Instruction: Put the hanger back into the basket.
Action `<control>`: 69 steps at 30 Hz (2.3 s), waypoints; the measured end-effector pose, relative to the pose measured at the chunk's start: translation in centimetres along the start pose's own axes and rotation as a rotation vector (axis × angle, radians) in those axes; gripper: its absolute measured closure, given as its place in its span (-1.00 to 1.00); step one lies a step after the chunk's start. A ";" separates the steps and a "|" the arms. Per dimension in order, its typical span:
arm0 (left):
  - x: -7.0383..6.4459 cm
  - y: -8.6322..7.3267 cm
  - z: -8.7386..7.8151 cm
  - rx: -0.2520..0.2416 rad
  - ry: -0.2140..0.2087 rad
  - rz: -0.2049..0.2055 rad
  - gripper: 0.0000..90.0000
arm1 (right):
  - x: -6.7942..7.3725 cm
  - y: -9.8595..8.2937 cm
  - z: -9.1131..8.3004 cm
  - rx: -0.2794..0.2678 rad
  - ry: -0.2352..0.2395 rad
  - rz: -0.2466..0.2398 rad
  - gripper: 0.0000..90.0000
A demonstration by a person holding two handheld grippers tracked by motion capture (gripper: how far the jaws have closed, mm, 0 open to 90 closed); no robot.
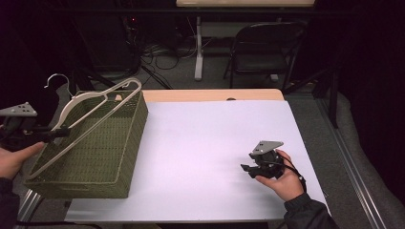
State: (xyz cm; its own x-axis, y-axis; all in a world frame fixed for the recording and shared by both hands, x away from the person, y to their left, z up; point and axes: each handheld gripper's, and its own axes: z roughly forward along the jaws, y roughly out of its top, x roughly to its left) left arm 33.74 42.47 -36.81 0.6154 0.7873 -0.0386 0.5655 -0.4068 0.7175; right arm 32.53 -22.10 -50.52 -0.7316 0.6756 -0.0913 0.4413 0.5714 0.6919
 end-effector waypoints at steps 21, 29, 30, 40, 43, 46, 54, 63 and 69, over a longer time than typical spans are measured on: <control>1.8 -1.8 3.9 0.098 0.017 -0.009 0.94 | -0.1 -0.4 0.5 0.012 0.002 0.014 0.03; 2.5 -3.2 4.9 0.098 0.025 -0.048 0.94 | -0.1 -0.4 0.5 0.012 0.004 0.017 0.03; 2.7 -3.7 5.2 0.118 0.024 -0.056 0.94 | -0.1 -0.5 0.6 0.006 0.003 0.022 0.03; 2.8 -5.2 7.8 0.156 0.002 -0.073 0.94 | -0.1 -0.5 0.5 0.013 0.002 0.026 0.03; 2.8 -5.5 8.2 0.158 0.004 -0.072 0.93 | -0.1 -0.6 0.6 0.010 0.002 0.029 0.03; 2.9 -5.9 8.7 0.168 0.003 -0.084 0.93 | -0.1 -0.7 0.6 0.011 0.002 0.031 0.03; 2.8 -6.2 10.1 0.301 0.030 -0.077 0.92 | 0.0 -0.8 0.6 -0.014 0.005 0.040 0.03; 3.2 -6.2 9.4 0.224 0.062 -0.139 0.48 | 0.0 -1.0 0.7 -0.016 0.006 0.043 0.03; 2.9 -6.1 8.2 0.132 0.093 -0.090 0.02 | 0.0 -1.0 0.7 -0.012 0.006 0.039 0.03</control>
State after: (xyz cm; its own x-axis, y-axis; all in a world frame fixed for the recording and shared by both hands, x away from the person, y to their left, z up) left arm 36.55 43.39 -47.00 0.5094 0.8600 -0.0295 0.6868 -0.3857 0.6160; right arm 32.44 -22.33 -51.74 -0.7170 0.6944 -0.0601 0.4631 0.5391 0.7035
